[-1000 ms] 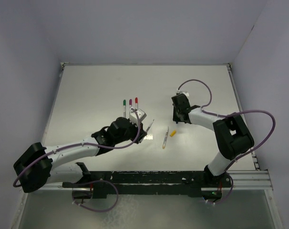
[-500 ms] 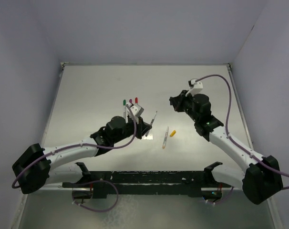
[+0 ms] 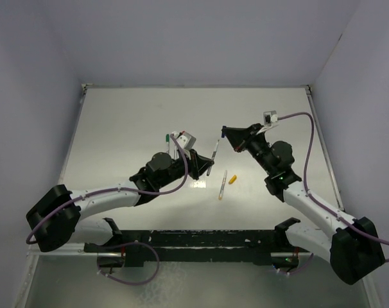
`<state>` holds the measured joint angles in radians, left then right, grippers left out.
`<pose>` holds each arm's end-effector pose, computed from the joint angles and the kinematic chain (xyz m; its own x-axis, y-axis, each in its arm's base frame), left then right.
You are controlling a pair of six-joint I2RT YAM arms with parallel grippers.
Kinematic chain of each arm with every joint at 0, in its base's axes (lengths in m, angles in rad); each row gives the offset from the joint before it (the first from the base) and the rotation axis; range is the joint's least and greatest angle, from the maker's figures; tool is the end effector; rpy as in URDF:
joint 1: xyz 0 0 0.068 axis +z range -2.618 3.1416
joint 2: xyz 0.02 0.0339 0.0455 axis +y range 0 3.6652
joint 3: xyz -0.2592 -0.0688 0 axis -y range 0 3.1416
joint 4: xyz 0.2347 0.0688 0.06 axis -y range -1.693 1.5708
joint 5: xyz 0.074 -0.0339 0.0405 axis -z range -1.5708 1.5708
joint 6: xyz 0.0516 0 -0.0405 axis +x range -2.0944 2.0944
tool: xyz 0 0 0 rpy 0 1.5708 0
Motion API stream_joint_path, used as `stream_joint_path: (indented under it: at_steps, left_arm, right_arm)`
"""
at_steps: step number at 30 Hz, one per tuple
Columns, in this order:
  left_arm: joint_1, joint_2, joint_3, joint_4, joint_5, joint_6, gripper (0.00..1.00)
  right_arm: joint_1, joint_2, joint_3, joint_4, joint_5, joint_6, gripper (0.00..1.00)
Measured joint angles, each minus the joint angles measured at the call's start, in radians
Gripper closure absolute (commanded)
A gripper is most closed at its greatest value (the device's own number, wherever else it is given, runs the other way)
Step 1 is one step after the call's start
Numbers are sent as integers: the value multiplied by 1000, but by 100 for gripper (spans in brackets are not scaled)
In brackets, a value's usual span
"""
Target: Insert the pens into the pen caps
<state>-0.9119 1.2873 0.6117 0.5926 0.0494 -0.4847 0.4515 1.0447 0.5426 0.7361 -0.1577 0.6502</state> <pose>0.1775 -0.2334 0.2520 -0.4269 -0.2088 -0.8799 0.7017 0.5372 -0.4680 0.2178 0.1146 0.3063 -0.1780 0.5781 -0.7963 -0.5787 0.5930 0.5599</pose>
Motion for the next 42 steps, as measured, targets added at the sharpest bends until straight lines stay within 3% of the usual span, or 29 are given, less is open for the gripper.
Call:
stream_joint_path:
  at_steps: [18,42]
  left_arm:
    - [0,5,12,43,0,-21,100]
    - [0,18,23,53,3,-21,100]
  right_arm:
    - [0,-16,-36,167,-31,103,100]
    - [0,3,-44,212,-47,111,100]
